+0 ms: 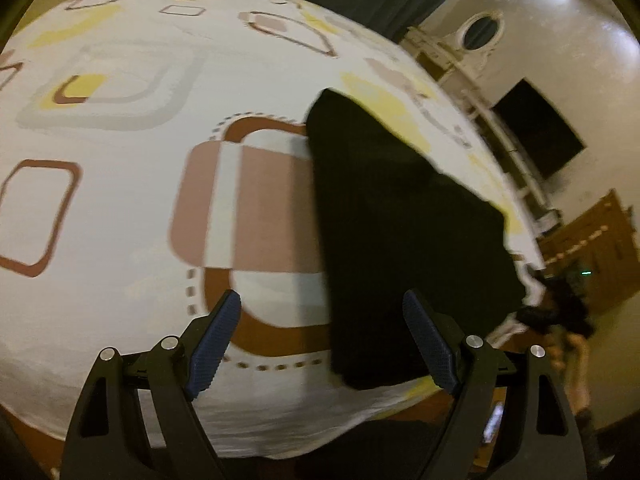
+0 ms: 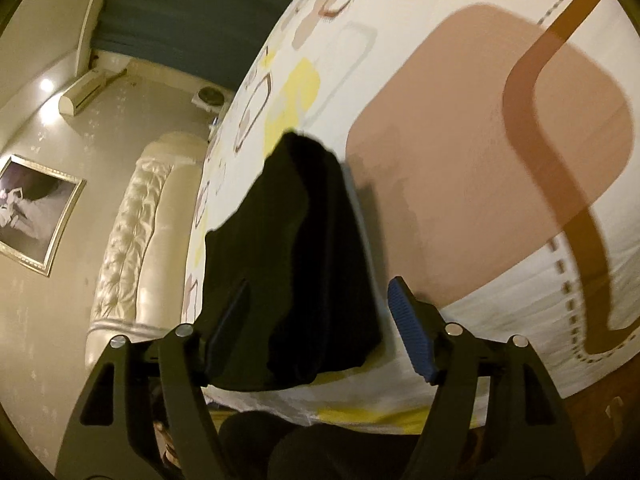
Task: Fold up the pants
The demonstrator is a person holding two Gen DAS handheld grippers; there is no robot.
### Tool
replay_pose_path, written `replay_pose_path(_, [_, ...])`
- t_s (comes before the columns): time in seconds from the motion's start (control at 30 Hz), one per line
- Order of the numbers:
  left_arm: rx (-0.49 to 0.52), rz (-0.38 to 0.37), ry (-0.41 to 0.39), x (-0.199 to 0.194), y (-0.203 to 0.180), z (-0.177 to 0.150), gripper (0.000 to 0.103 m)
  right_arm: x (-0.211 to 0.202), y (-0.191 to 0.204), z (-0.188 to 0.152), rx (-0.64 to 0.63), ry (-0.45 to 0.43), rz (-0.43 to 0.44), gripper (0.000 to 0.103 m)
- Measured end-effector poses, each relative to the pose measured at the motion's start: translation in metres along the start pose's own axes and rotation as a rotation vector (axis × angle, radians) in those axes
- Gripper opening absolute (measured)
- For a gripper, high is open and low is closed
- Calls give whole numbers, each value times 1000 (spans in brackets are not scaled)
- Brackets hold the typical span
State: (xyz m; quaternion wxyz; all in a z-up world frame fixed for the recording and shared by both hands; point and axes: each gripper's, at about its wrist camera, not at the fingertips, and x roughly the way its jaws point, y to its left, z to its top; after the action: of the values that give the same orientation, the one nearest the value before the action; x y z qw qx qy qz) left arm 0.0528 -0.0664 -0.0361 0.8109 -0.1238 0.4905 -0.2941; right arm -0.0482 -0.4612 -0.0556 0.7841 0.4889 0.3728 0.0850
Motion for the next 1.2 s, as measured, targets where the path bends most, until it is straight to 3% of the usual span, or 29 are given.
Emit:
replay_pose_path(0.13, [44,-109,14,5,-10,3,82,11,0,-4,-12,33,-6,71])
replay_pose_path(0.23, [47,-152,31,17,-14,6,82,16,2,-5,-21,46,-3,72])
replay_pose_path(0.5, [-123,-275,178,66,1,9,82,31,10,-7,-61,73,15,78])
replay_pose_path(0.57, [-132,-288,171,69,3,8,82,36,14,-8,-94,83,1,77])
replay_pose_path(0.6, [-127,-290,170,69,2,9,82,37,15,-9,-108,87,-13,75])
replay_pose_path(0.67, [-88,-273,181,72,-4,10,58,41,18,-11,-144,102,-70,51])
replay_pose_path(0.73, [-53,-235,193,75,-9,11,53,42,20,-11,-161,101,-74,45])
replay_pose_path(1.2, [62,-79,146,55,-29,13,43,46,35,-17,-177,68,-79,38])
